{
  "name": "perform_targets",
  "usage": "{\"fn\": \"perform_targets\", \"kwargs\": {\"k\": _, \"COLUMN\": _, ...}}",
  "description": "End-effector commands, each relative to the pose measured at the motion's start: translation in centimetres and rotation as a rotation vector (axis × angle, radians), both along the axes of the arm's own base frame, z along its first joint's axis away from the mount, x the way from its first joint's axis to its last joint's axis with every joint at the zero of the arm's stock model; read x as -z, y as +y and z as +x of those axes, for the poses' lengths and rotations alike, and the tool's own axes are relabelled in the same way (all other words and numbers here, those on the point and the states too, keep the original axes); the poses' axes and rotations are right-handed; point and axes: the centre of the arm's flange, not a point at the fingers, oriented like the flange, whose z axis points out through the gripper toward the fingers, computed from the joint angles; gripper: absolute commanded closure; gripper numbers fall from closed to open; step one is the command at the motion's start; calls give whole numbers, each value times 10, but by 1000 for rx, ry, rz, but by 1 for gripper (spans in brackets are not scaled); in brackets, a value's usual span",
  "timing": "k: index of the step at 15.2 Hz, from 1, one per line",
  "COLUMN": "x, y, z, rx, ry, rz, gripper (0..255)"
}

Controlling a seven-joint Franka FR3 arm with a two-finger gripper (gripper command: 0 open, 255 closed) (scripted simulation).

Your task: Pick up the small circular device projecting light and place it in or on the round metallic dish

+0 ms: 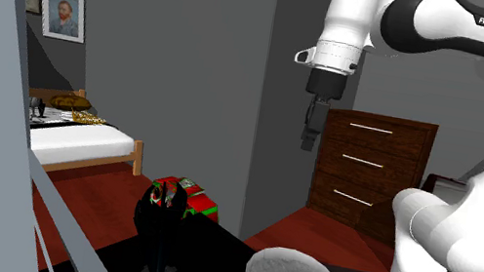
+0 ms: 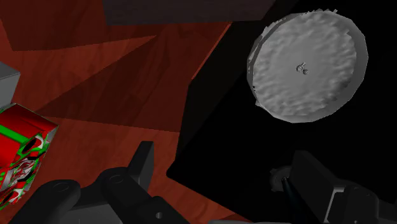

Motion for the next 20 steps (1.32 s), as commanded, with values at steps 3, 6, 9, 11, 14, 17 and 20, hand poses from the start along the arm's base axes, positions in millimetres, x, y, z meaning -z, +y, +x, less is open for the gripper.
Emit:
{"fn": "perform_targets", "kwargs": {"k": 3, "x": 2, "y": 6, "z": 27, "rx": -54, "ry": 15, "rz": 1, "gripper": 0}}
{"fn": "perform_targets", "kwargs": {"k": 6, "x": 5, "y": 18, "z": 67, "rx": -136, "ry": 36, "rz": 3, "gripper": 0}}
{"fn": "perform_targets", "kwargs": {"k": 9, "x": 9, "y": 34, "z": 106, "rx": -218, "ry": 58, "rz": 5, "gripper": 0}}
{"fn": "perform_targets", "kwargs": {"k": 11, "x": 12, "y": 46, "z": 131, "rx": -272, "ry": 73, "rz": 6, "gripper": 0}}
{"fn": "perform_targets", "kwargs": {"k": 14, "x": 17, "y": 66, "z": 167, "rx": -354, "ry": 95, "rz": 8, "gripper": 0}}
{"fn": "perform_targets", "kwargs": {"k": 17, "x": 23, "y": 89, "z": 202, "rx": -435, "ry": 117, "rz": 10, "gripper": 0}}
{"fn": "perform_targets", "kwargs": {"k": 20, "x": 30, "y": 115, "z": 234, "rx": -517, "ry": 139, "rz": 12, "gripper": 0}}
